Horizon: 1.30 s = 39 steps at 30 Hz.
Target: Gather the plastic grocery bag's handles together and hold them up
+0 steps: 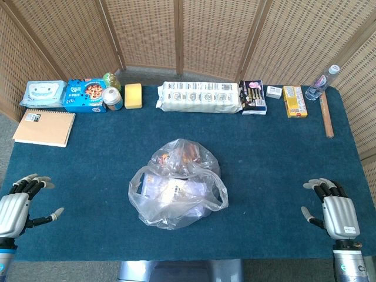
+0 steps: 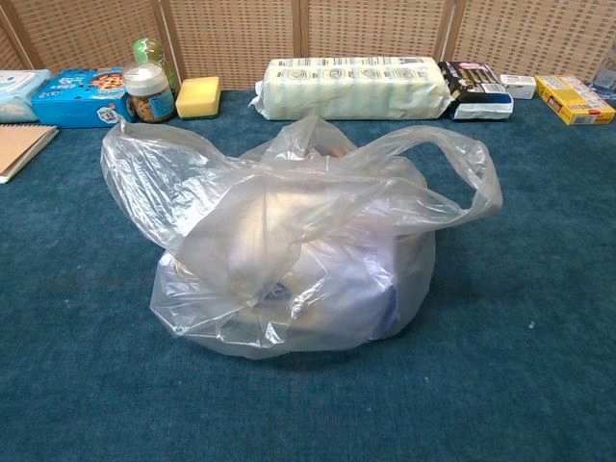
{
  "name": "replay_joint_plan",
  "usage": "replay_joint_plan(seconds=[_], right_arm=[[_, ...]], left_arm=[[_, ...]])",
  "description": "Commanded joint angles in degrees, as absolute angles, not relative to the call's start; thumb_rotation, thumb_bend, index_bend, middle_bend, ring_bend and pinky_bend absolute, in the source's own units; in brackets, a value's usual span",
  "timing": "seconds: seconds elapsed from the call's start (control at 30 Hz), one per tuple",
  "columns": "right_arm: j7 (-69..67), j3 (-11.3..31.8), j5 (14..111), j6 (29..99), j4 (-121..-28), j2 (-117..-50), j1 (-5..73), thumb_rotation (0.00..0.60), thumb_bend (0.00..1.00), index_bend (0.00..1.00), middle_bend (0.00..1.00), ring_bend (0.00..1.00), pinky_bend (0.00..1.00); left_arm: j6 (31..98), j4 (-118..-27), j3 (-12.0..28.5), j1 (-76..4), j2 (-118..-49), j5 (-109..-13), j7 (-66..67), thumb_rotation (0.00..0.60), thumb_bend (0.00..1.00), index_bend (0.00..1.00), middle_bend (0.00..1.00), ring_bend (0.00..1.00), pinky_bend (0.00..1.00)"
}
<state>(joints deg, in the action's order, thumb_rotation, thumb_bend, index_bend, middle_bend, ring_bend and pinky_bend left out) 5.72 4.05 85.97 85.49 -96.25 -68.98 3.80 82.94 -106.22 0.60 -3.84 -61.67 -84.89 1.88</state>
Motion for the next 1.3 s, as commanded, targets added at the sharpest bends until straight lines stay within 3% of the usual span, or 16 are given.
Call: replay_joint_plan(seconds=[0.03,0.53,0.57,0.67,0.73,1.13,1.3], right_arm=[[6.0,4.0,85.8,85.0,-96.2,-69.2,4.1,0.600,0.29,0.32,0.29,0.21,0.15],[6.3,3.7,86.2,86.7,-97.5,-68.2,3.1,0.600,0.29,0.32,0.29,0.21,0.15],[6.3,3.7,86.2,86.8,-97.6,-68.2,3.1,0.600,0.29,0.32,0.29,0.21,0.15],[6.4,3.6,86.4,87.1,-97.8,-68.0,2.9,0.600,0.29,0.32,0.29,0.21,0.15],[6.4,3.6,86.5,87.4,-98.0,-67.9,2.7,0.600,0.29,0.32,0.29,0.21,0.15],[7.1,3.5,87.1,88.4,-99.1,-67.1,2.1,0.600,0.29,0.32,0.29,0.21,0.15],[7.0,3.3,87.3,89.1,-99.3,-66.9,1.6,0.600,0.29,0.32,0.29,0.21,0.15]], left_arm=[[82.6,-106.0,0.6,-4.0,-61.9,-84.6,2.0,0.336,0.18,0.34,0.27,0.14,0.15],[80.4,-106.5,1.0,-6.0,-60.8,-85.8,-1.0,0.337,0.14,0.35,0.27,0.14,0.15],[79.8,-106.7,0.9,-6.3,-60.4,-85.9,-1.7,0.298,0.12,0.35,0.27,0.14,0.15],[77.1,-107.6,0.7,-7.8,-58.8,-86.2,-4.2,0.078,0.09,0.34,0.27,0.14,0.15],[74.7,-108.2,0.8,-9.3,-57.6,-86.7,-5.9,0.001,0.08,0.35,0.27,0.14,0.15],[60.6,-110.3,0.5,-19.2,-53.2,-90.5,-16.6,0.000,0.03,0.33,0.24,0.14,0.15],[52.9,-111.4,0.0,-24.8,-51.4,-92.6,-23.5,0.000,0.01,0.23,0.18,0.09,0.15]])
